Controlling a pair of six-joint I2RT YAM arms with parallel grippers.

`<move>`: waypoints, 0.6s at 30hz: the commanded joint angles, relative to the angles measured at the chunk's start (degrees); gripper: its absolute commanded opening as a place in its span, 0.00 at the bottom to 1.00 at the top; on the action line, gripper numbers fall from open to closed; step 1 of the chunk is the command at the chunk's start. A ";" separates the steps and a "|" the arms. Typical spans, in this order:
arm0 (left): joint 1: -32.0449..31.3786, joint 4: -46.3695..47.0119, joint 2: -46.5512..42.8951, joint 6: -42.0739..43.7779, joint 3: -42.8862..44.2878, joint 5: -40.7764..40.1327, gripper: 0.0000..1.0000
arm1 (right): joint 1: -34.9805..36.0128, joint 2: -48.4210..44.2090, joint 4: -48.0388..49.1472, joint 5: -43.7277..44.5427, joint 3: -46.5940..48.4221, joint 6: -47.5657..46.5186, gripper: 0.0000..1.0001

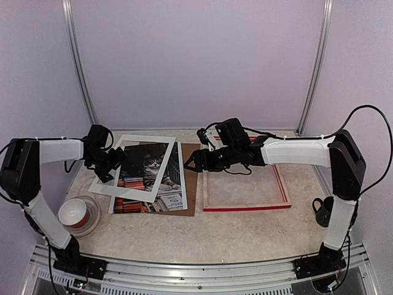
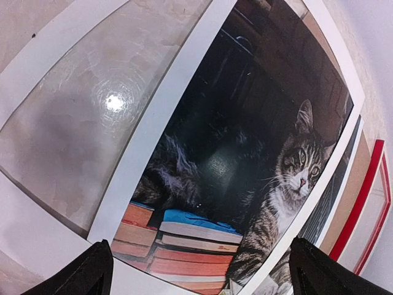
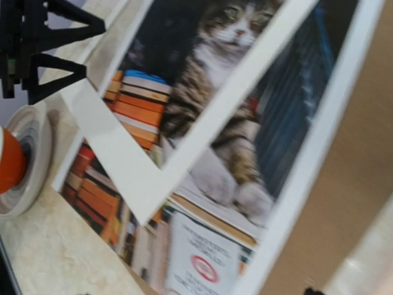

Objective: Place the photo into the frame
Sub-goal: Move the mat board to the photo.

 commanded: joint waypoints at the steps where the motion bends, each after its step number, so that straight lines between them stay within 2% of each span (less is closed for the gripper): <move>1: 0.36 1.06 -0.79 -0.77 -0.83 0.46 0.99 | 1.91 3.54 -0.90 0.14 3.67 -0.17 0.74; 8: -3.38 7.71 1.13 -0.78 -1.91 6.21 0.99 | 1.97 8.48 1.79 -1.18 6.41 3.81 0.74; 18: -9.26 12.08 5.47 -0.70 1.56 6.91 0.99 | 1.94 16.45 -0.40 -0.19 13.30 10.78 0.74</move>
